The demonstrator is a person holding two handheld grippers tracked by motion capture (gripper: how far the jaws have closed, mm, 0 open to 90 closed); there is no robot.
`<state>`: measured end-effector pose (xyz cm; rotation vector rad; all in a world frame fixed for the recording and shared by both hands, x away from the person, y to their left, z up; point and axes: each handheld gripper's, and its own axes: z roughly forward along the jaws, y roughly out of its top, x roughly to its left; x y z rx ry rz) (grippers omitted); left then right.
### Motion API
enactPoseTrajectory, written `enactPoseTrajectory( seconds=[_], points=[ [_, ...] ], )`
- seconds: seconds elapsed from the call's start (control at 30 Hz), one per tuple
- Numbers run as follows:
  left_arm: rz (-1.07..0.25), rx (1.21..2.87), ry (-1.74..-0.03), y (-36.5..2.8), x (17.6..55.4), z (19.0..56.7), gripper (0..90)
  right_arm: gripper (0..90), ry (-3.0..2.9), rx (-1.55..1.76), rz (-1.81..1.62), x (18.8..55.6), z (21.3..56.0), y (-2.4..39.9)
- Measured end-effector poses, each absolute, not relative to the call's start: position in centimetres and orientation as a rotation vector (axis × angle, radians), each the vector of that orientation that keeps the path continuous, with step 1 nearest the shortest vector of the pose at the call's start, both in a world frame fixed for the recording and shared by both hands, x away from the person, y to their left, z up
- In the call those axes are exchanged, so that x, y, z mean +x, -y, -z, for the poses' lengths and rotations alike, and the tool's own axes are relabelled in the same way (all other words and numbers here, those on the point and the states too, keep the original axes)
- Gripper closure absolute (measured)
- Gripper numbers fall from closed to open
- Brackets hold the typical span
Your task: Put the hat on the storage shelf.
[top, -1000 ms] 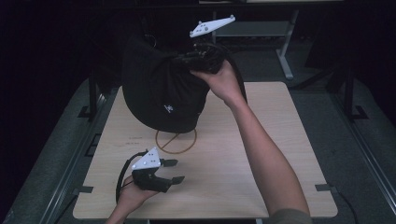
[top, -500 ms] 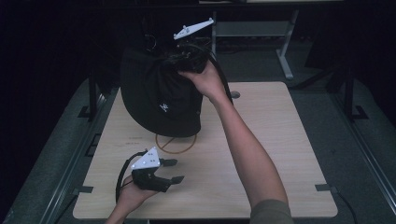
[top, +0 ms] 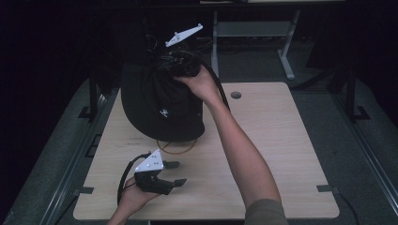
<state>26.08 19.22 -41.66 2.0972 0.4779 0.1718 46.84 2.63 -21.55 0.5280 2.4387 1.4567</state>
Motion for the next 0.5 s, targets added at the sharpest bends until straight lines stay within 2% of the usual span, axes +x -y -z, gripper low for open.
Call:
enactPoseTrajectory(
  seconds=[0.17, 0.33, 0.5],
  points=[
    [-0.163, 2.101, -0.48, -19.2, 26.0, 41.7, 35.3, 88.0, -2.392, 0.47, -1.447, 46.5, 21.2, -3.1],
    [-0.169, 2.112, -0.466, -19.1, 26.0, 41.8, 35.0, 71.7, -2.453, 0.52, -1.444, 46.8, 21.6, -2.7],
    [-0.168, 2.104, -0.475, -19.1, 25.9, 41.7, 34.8, 62.4, -2.468, 0.543, -1.474, 46.7, 21.3, -1.7]
  ],
)
